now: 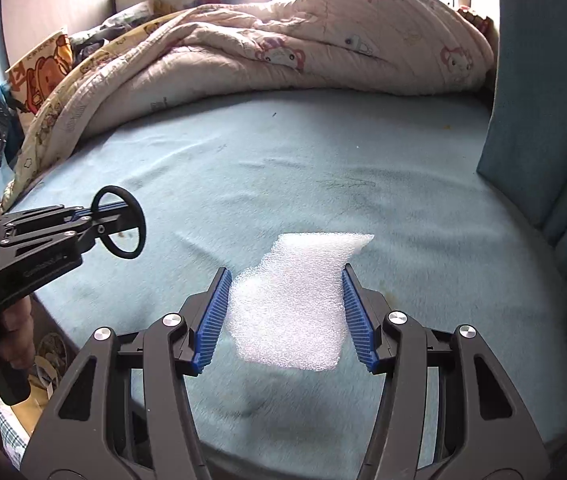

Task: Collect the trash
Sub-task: 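Lower the hair tie and foam over the white bin and open both grippers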

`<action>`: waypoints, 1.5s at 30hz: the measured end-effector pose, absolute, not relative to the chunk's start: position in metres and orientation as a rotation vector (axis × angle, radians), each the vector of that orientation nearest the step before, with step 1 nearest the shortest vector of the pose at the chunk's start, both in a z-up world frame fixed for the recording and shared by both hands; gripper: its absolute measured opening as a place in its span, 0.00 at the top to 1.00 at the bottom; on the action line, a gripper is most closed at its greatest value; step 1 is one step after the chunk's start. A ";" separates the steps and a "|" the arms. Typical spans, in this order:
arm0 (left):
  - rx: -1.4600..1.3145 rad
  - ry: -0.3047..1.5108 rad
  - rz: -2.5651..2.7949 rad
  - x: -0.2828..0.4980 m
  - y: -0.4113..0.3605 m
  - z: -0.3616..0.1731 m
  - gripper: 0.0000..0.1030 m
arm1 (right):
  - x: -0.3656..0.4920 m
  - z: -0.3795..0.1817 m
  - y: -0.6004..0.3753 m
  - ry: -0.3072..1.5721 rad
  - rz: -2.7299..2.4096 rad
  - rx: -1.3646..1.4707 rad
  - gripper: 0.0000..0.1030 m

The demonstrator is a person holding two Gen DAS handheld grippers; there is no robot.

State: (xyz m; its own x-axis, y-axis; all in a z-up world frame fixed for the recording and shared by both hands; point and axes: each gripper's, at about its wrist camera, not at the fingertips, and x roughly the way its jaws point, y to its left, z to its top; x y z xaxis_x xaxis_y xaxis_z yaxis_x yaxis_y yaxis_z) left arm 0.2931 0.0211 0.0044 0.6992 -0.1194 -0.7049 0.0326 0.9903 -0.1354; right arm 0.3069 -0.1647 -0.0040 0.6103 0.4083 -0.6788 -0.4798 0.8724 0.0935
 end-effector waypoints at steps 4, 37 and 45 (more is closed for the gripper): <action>-0.116 0.784 -0.090 0.255 0.021 0.003 0.97 | 0.258 0.007 -0.170 0.724 0.552 -0.088 0.51; -0.099 1.113 -0.194 0.088 0.014 -0.287 0.97 | 0.097 -0.296 -0.159 1.018 0.582 -0.125 0.51; -0.098 1.202 -0.189 0.123 0.005 -0.354 0.97 | 0.127 -0.342 -0.152 1.132 0.561 -0.113 0.50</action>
State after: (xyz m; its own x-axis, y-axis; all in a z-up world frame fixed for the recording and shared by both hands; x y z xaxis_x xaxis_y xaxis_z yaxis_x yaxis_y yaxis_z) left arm 0.1228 0.0048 -0.3542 0.3477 -0.1976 -0.9166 0.0935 0.9800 -0.1758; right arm 0.1272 -0.1522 -0.3415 0.3034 0.3667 -0.8795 -0.4782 0.8569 0.1924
